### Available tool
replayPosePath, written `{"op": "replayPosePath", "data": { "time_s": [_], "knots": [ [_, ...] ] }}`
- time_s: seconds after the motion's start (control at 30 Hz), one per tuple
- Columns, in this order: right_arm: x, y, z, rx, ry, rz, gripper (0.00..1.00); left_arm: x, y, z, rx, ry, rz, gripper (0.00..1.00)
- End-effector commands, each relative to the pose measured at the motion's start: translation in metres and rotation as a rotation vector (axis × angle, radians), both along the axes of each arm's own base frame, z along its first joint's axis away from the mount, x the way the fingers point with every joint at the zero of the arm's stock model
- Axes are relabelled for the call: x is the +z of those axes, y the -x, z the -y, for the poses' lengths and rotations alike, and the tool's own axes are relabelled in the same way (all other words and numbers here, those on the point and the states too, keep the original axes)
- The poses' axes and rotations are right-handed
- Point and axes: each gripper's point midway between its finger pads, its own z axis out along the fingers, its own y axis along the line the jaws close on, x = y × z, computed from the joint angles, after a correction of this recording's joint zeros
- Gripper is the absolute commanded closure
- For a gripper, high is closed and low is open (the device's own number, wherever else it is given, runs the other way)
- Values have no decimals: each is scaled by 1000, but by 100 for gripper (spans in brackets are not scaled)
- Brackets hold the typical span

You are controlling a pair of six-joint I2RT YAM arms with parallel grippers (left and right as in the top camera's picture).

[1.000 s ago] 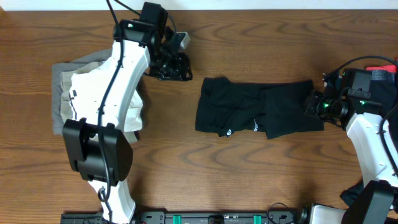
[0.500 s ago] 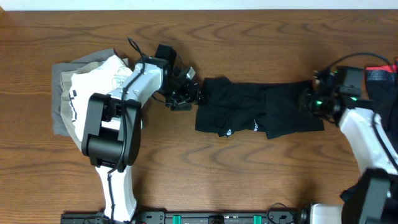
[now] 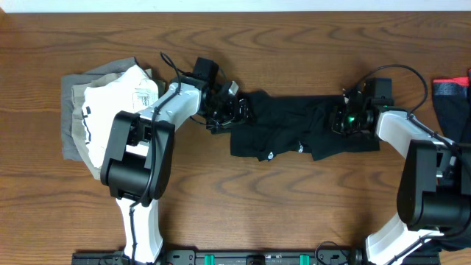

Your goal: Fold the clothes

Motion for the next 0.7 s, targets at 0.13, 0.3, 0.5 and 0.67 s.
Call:
{"op": "replayPosePath", "data": {
  "time_s": [0.13, 0.3, 0.5, 0.67],
  "knots": [
    [-58, 39, 9, -25, 82, -191, 99, -9, -5, 9, -15, -38, 68, 19],
    [-58, 40, 10, -26, 85, -195, 99, -6, -2, 31, -54, -22, 109, 27],
    [-58, 42, 10, -25, 88, -204, 99, -6, 5, 47, -89, -20, 131, 62],
    [-58, 43, 10, -22, 89, -207, 99, -6, 6, 47, -91, -21, 124, 91]
  ]
}}
